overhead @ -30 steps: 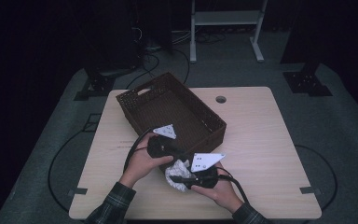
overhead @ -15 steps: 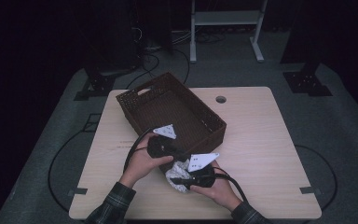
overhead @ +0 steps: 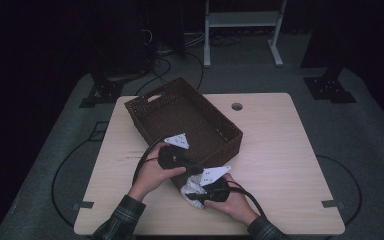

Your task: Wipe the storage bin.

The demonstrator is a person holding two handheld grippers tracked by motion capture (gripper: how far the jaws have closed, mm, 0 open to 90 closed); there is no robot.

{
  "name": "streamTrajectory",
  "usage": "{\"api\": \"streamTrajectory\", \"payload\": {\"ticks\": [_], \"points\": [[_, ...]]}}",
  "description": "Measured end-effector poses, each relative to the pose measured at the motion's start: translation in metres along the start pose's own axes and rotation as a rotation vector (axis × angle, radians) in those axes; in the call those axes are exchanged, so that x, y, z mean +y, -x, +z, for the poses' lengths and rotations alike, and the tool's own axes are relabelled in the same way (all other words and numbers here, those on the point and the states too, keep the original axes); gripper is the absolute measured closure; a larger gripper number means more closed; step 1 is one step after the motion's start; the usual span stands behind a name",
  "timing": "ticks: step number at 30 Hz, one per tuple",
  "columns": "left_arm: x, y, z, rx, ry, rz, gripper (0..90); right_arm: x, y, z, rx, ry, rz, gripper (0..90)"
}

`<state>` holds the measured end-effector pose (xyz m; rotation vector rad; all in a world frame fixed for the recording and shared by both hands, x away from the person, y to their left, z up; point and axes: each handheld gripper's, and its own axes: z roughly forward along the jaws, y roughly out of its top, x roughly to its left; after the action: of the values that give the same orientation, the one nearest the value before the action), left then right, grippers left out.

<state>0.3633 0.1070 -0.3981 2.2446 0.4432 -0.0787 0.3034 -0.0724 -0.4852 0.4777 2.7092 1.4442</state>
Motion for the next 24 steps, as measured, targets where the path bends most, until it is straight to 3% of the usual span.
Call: {"api": "streamTrajectory", "payload": {"ticks": [6, 15, 24], "points": [[0.0, 0.0, 0.0, 0.001, -0.001, 0.007, 71.9, -0.005, 0.001, -0.012, -0.015, 0.001, 0.007, 74.8], [0.0, -0.001, -0.001, 0.0, 0.002, 0.005, 71.7, -0.015, 0.009, -0.046, -0.119, 0.002, 0.019, 74.5], [0.001, -0.001, -0.001, -0.005, 0.007, -0.001, 70.6, -0.028, 0.022, -0.081, -0.21, 0.024, 0.072, 74.2]]}}
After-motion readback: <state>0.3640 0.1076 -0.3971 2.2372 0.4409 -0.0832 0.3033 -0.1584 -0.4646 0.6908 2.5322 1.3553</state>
